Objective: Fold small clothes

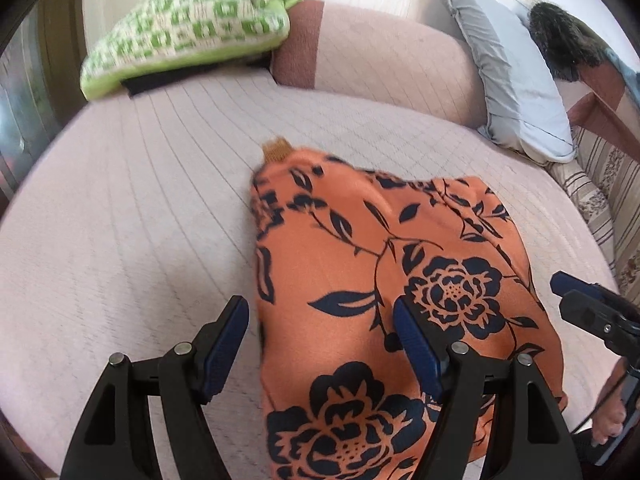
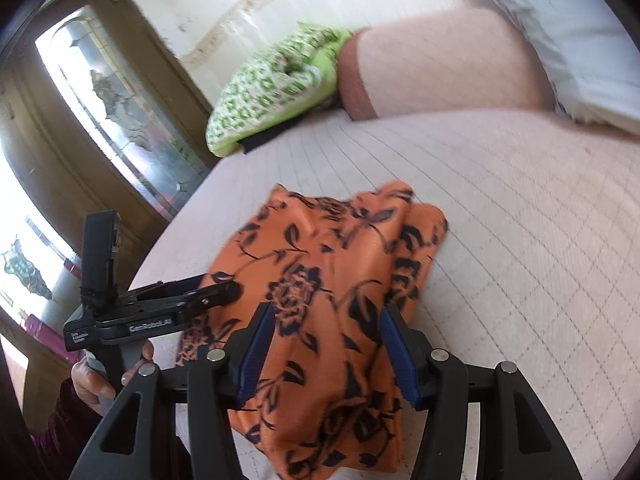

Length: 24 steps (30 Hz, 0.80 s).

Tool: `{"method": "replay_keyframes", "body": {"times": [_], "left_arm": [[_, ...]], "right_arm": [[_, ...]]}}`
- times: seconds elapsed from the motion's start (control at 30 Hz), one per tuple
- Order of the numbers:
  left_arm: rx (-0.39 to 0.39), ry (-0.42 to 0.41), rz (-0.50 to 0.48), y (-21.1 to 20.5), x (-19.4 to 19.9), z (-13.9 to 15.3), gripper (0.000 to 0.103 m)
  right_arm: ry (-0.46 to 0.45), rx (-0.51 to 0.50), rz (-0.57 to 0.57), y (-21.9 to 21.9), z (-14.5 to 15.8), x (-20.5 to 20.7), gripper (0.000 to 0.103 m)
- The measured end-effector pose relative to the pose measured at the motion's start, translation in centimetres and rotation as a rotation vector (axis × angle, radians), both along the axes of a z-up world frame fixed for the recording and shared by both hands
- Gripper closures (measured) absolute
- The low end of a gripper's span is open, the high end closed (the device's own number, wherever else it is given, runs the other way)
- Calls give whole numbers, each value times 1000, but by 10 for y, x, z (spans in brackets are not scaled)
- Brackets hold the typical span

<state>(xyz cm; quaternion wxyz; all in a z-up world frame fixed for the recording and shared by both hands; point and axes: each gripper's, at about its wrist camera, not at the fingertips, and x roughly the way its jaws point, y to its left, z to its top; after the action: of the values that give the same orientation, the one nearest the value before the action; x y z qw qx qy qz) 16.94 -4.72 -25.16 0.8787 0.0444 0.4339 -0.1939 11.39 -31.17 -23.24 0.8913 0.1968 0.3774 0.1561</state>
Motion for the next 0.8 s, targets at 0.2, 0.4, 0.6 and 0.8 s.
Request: {"method": "replay_keyframes", "body": {"times": [0.2,0.4,0.6,0.8], "left_arm": [[37,-69,13,1,-6,9,28],[113,-35,36,-3,1,-6,27],[153,-1,56,-1,13,-23,13],[143,48,68,4,26,-38,4]], "right_arm": [[-41,-37,49,22,2,-2,49],[8,-114,99,38,-14,4,61],[143,-166,97,35,-40,20,65],[161,-169,105,32,-51,25,64]]}}
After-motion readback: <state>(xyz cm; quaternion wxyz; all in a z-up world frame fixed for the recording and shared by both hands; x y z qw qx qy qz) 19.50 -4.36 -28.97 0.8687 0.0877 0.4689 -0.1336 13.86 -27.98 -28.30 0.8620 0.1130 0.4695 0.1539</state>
